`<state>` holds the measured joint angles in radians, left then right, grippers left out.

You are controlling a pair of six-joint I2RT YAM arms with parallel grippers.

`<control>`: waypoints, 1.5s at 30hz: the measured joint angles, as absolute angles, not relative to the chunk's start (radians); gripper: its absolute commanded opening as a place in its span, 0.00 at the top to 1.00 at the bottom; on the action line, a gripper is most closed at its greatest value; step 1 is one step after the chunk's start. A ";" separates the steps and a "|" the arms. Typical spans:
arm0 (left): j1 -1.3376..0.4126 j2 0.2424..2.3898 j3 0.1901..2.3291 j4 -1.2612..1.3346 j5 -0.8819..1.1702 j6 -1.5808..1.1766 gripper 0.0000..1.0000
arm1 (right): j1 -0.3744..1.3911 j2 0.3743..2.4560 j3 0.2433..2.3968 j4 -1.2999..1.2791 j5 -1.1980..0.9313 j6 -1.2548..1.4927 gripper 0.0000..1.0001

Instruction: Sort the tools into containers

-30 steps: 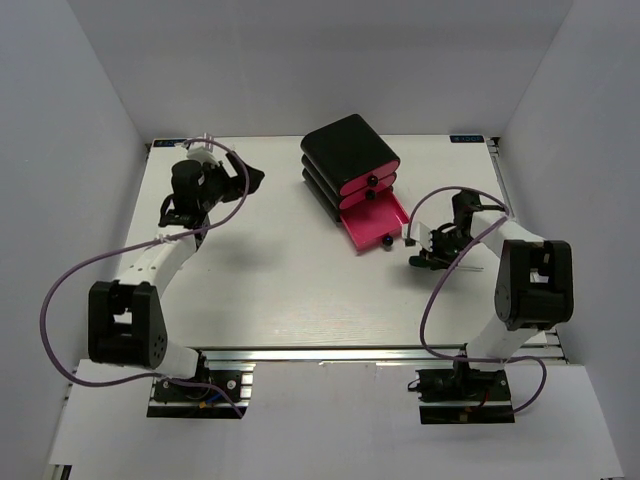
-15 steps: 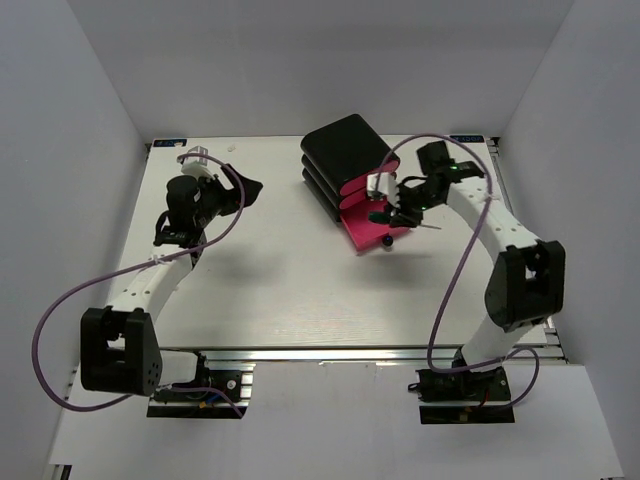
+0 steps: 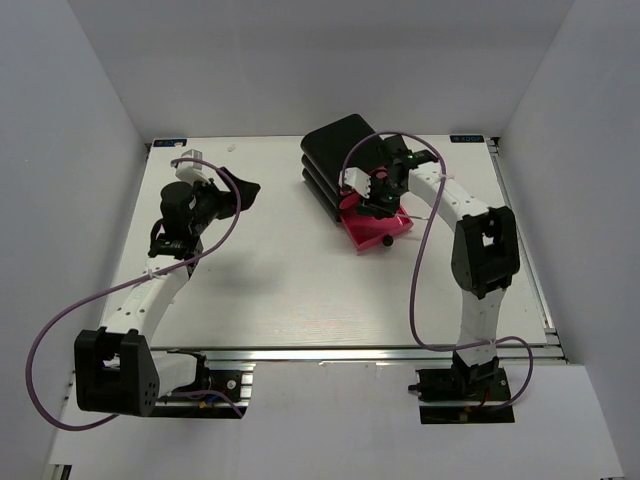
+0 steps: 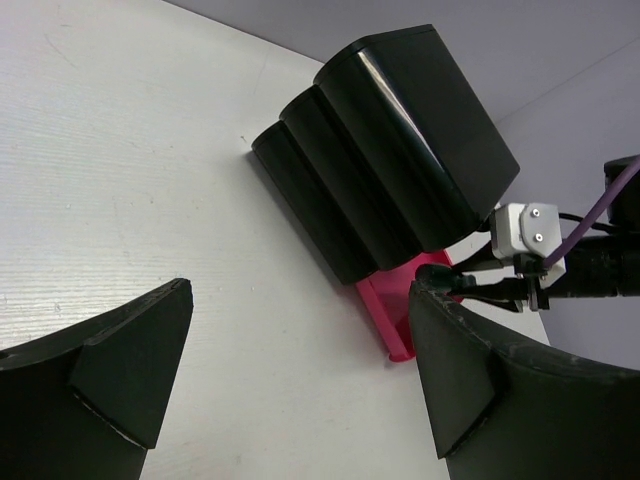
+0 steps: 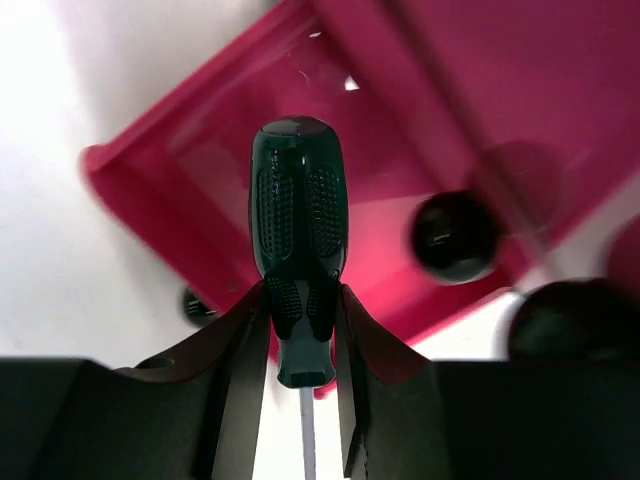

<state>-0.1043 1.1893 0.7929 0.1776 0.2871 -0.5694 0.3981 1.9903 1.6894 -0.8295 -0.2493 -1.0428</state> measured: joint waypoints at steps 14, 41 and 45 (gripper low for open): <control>-0.104 1.189 0.793 0.172 0.284 -0.577 0.02 | 0.471 2.070 1.752 -0.827 -0.149 -1.091 0.59; -0.104 1.183 0.763 0.183 0.292 -0.609 0.02 | 0.233 1.908 1.584 -0.842 -0.265 -1.044 0.60; -0.104 1.185 0.763 0.192 0.298 -0.612 0.02 | 0.239 1.910 1.550 -0.847 -0.293 -1.056 0.60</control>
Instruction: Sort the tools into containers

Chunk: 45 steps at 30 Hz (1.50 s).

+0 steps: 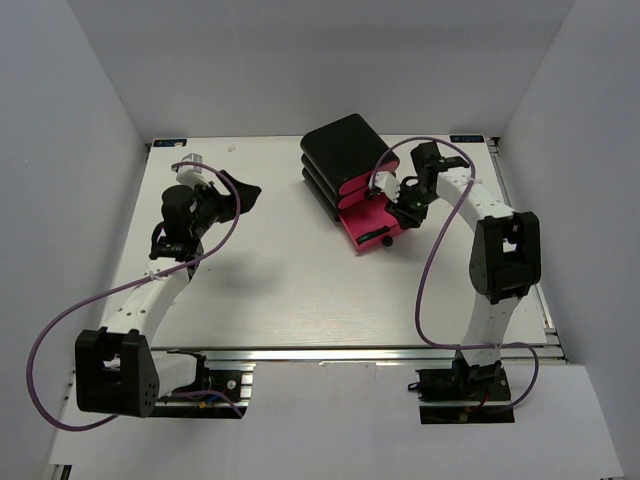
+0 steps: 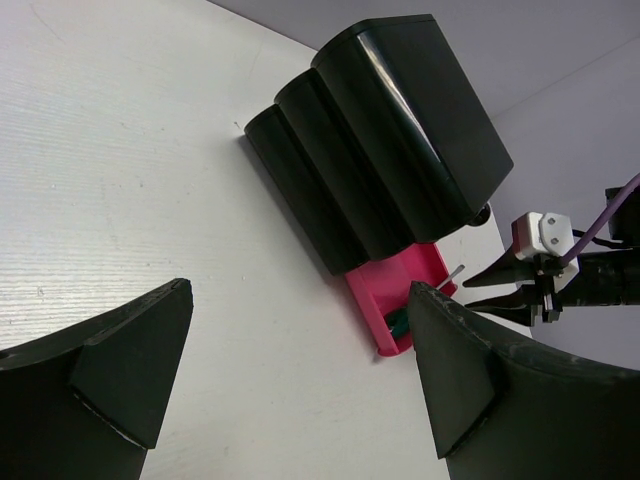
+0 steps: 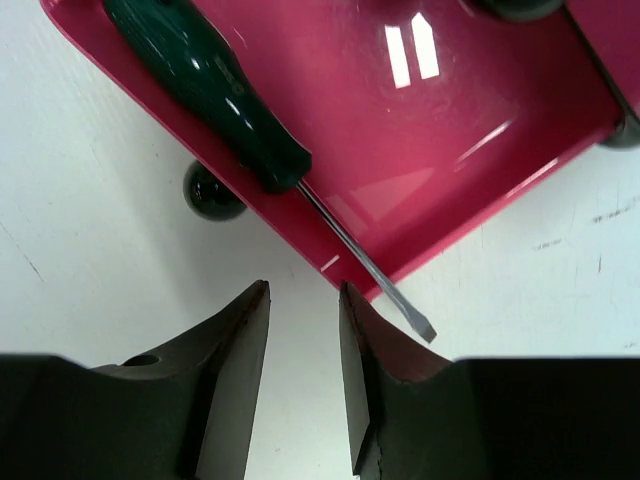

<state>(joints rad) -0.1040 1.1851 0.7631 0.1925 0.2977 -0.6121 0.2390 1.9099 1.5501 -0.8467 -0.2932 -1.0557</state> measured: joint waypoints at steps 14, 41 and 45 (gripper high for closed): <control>-0.104 1.188 0.763 0.189 0.299 -0.618 0.02 | 0.122 1.920 1.567 -0.842 -0.296 -1.318 0.54; -0.104 1.219 0.764 0.202 0.307 -0.637 0.02 | 0.083 2.060 1.601 -0.827 -0.392 -1.665 0.56; -0.104 1.219 0.764 0.202 0.307 -0.637 0.02 | 0.096 2.066 1.601 -0.826 -0.400 -1.665 0.64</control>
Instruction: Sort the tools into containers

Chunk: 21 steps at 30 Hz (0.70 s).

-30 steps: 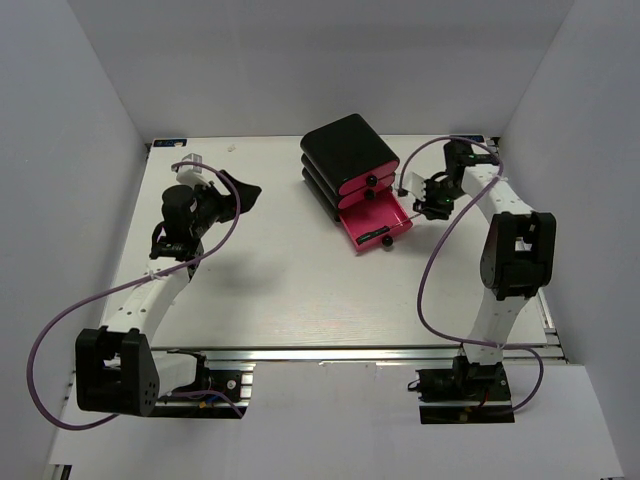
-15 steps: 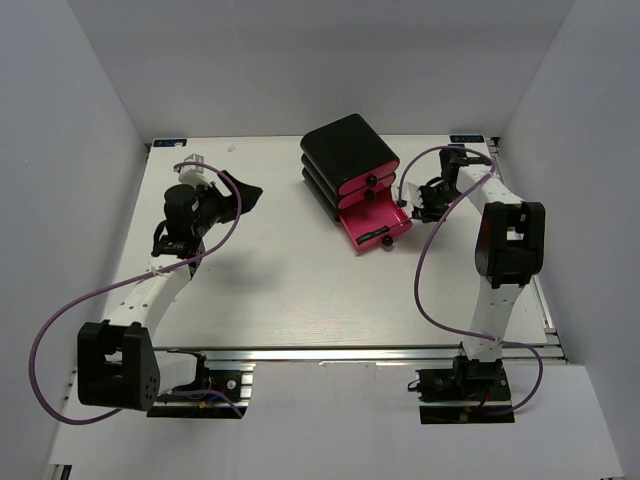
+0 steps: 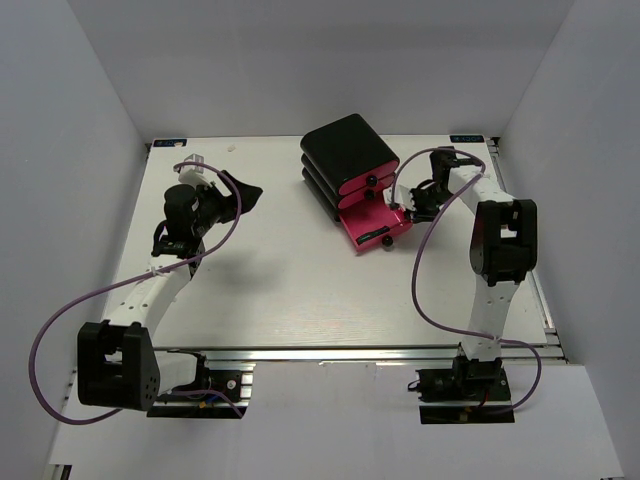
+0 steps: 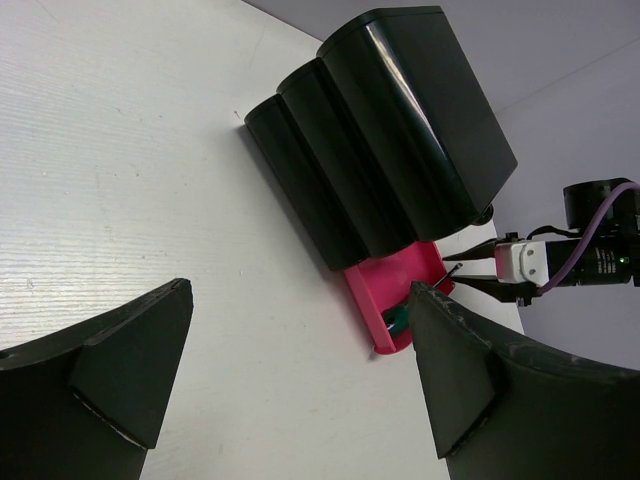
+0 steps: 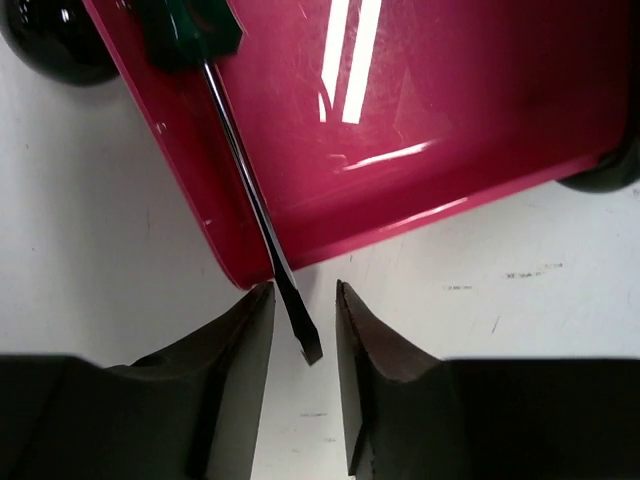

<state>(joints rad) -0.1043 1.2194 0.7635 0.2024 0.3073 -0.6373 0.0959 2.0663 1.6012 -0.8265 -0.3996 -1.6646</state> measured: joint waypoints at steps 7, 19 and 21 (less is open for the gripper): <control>-0.104 1.219 0.764 0.202 0.307 -0.638 0.02 | 0.106 2.070 1.601 -0.826 -0.400 -1.662 0.89; -0.104 1.210 0.764 0.202 0.307 -0.645 0.02 | 0.107 2.067 1.608 -0.822 -0.392 -1.639 0.98; -0.104 1.210 0.763 0.202 0.308 -0.647 0.02 | 0.114 2.067 1.625 -0.841 -0.390 -1.620 0.97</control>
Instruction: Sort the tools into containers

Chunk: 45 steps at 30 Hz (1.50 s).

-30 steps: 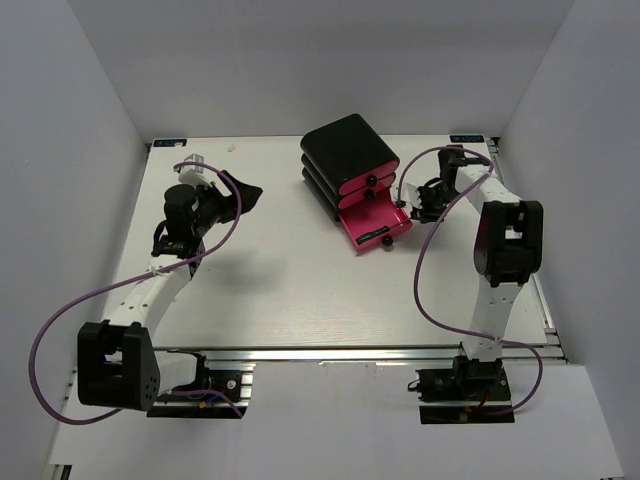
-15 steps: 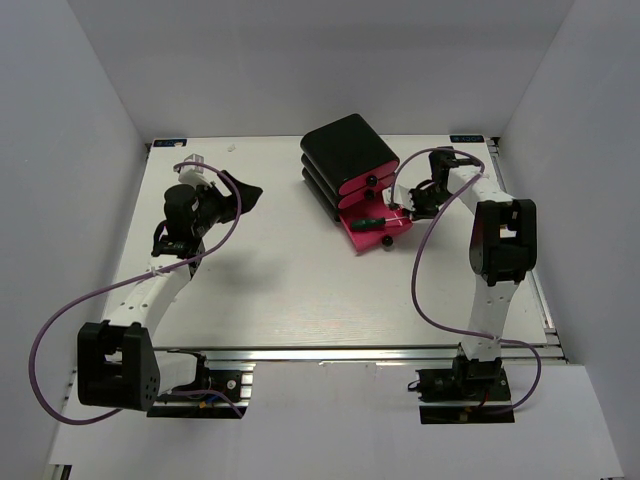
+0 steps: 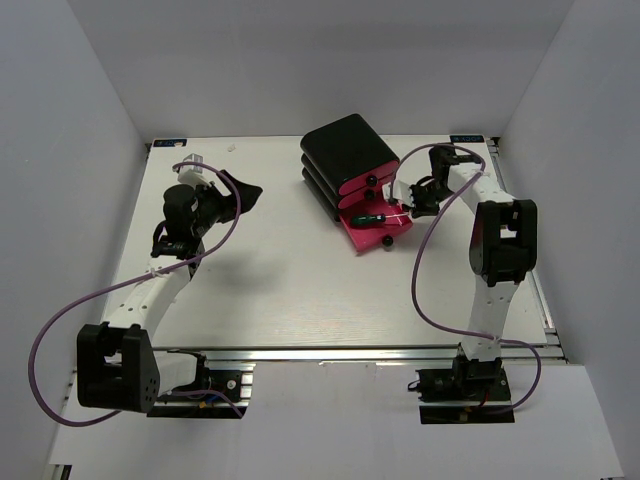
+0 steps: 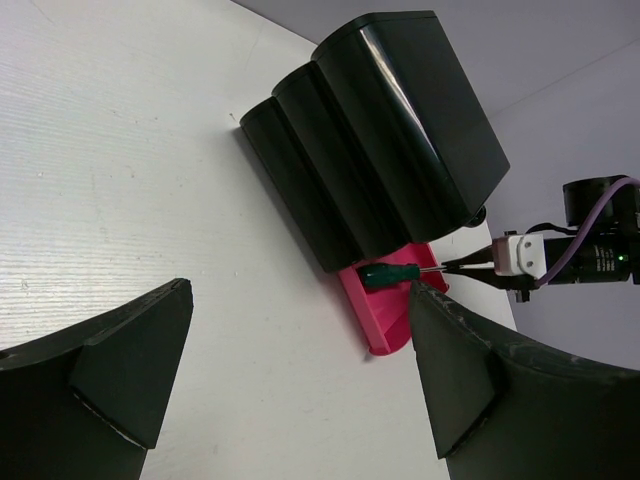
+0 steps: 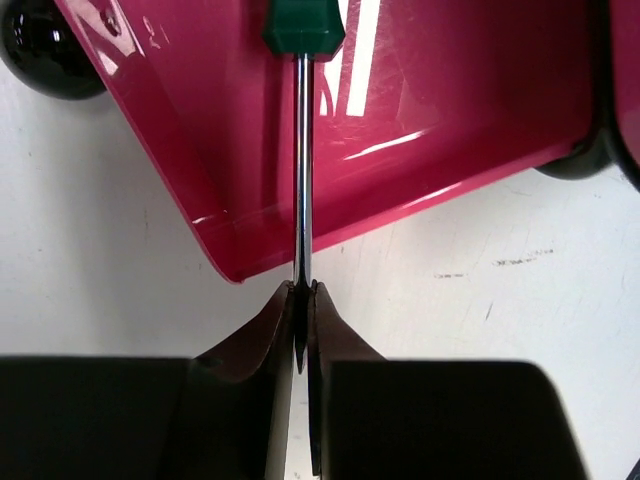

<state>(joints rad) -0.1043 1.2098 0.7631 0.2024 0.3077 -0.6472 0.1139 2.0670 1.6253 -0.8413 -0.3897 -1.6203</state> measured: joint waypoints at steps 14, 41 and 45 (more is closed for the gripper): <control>-0.104 1.206 0.760 0.203 0.315 -0.655 0.02 | 0.210 2.011 1.666 -0.880 -0.345 -1.382 1.00; -0.104 1.193 0.760 0.202 0.315 -0.656 0.02 | 0.281 2.009 1.568 -0.698 -0.367 -0.843 0.60; -0.104 1.193 0.760 0.203 0.315 -0.655 0.02 | 0.283 2.006 1.567 -0.696 -0.368 -0.830 0.62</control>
<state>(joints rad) -0.1043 1.1931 0.7597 0.2028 0.3153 -0.6552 0.2829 2.0064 1.5669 -0.6960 -0.3679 -0.8299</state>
